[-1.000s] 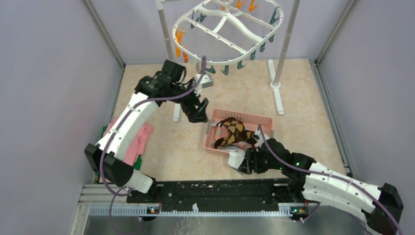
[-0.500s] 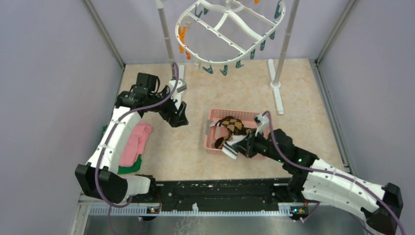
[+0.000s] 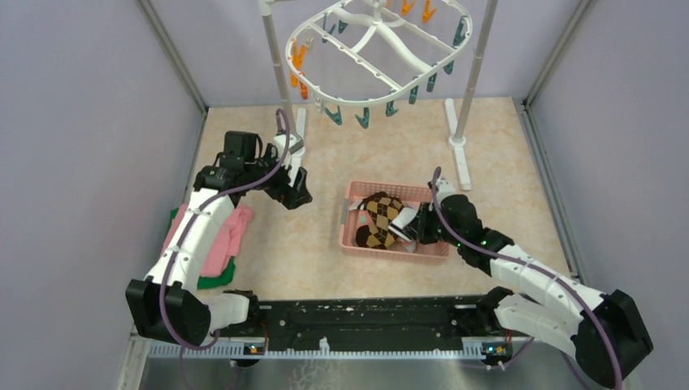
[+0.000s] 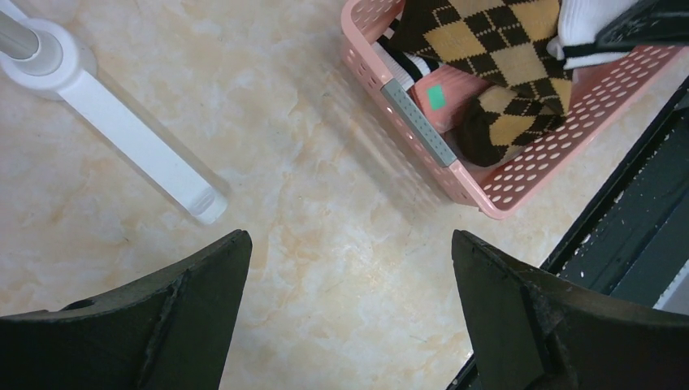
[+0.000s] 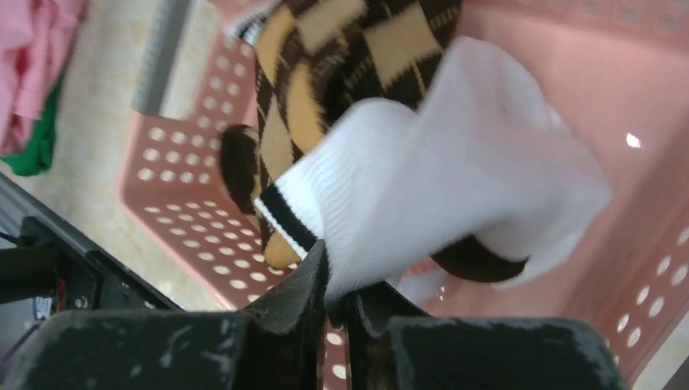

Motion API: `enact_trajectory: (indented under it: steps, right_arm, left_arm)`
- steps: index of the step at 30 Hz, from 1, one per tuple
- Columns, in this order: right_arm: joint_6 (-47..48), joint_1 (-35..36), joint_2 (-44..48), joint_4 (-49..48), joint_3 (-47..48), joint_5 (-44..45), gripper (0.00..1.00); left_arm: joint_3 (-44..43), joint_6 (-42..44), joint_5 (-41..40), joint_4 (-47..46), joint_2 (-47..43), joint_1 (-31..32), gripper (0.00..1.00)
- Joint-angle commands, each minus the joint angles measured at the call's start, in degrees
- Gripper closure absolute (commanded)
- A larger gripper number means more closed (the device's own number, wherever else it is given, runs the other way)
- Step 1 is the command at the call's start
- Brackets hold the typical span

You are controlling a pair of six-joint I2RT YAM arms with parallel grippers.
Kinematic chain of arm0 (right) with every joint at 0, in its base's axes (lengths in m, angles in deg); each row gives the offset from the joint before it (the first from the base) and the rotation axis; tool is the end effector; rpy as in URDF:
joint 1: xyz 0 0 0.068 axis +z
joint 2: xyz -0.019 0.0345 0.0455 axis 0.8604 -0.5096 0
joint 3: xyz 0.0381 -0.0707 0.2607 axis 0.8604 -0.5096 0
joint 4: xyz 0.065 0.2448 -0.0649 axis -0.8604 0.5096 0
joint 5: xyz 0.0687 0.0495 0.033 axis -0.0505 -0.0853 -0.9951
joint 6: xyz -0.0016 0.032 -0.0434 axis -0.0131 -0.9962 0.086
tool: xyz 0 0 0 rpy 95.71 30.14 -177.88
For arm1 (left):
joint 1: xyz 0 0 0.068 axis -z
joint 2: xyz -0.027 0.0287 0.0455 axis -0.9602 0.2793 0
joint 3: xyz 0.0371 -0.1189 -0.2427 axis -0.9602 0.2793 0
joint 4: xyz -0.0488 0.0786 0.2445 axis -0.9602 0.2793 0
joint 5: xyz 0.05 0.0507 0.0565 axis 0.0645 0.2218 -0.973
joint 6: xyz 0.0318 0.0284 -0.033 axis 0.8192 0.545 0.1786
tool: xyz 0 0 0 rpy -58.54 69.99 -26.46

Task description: Remove the socks clipped to the hanger

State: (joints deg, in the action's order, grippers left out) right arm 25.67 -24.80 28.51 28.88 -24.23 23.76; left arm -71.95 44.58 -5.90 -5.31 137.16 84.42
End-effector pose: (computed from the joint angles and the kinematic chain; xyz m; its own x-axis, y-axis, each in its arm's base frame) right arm 0.1638 0.1174 0.2211 -0.6862 0.1535 -0.7110 -0.3306 0.8049 0.4929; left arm 0.2425 -0.0655 0.3331 -0.5061 0.3680 -0.7801 0.7282 0.6670 -0.1578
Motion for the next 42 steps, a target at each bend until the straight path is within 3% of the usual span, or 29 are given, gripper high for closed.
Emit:
enact_trajectory:
  steps: [1,3,4,5,6,12,16,21,24,26,29,35,42]
  right_arm:
    - [0.3,-0.9,-2.2,-3.7,-1.8,-0.1,0.81]
    - [0.8,-0.9,-1.4,-1.0,-0.7,0.4,0.64]
    - [0.9,-1.0,-0.1,1.4,0.5,1.7,0.49]
    - [1.1,-1.0,1.8,4.1,1.7,3.4,0.15]
    - [1.5,-1.0,3.9,6.8,3.3,5.2,0.03]
    - [3.9,-1.0,11.9,23.7,12.5,14.8,0.01]
    - [3.4,-1.8,14.3,25.0,14.4,29.9,0.01]
    - [5.4,-9.5,9.0,8.3,9.7,35.5,0.01]
    - [4.1,-11.2,7.4,-1.6,3.0,47.7,0.01]
    - [10.1,-11.3,9.1,-14.4,-3.9,55.6,0.01]
    - [22.5,-11.8,10.4,-41.3,-15.9,61.7,0.01]
    - [20.8,-18.9,-2.4,-57.5,-21.6,60.8,0.01]
    - [21.0,-26.9,-16.2,-68.6,-21.8,50.7,0.01]
  left_arm:
    - [2.7,-4.2,-1.5,-7.4,-2.4,-0.3,0.01]
    - [4.1,-6.0,-4.7,-9.9,-3.1,-0.3,0.01]
    - [4.7,-6.8,-6.4,-10.9,-3.4,-0.3,0.01]
    - [5.2,-6.8,-7.3,-11.3,-3.5,-0.3,0.01]
    - [5.7,-6.7,-7.9,-11.8,-3.6,-0.3,0.01]
    - [7.6,-8.2,-10.4,-13.5,-1.7,-0.3,0.01]
    - [10.6,-10.8,-14.6,-21.2,-1.7,-0.4,0.01]
    - [21.0,-14.0,-24.5,-43.2,-0.3,-0.5,0.01]
    - [24.1,-11.8,-25.6,-50.2,5.2,-0.5,0.01]
    - [26.1,-10.4,-26.5,-54.7,8.2,-0.6,0.01]
    - [30.9,-10.7,-25.8,-65.1,10.4,-1.7,0.01]
    - [36.8,-10.1,-26.6,-79.3,15.3,-2.3,0.01]
    - [45.5,-9.2,-30.8,-96.0,15.3,-3.5,0.01]
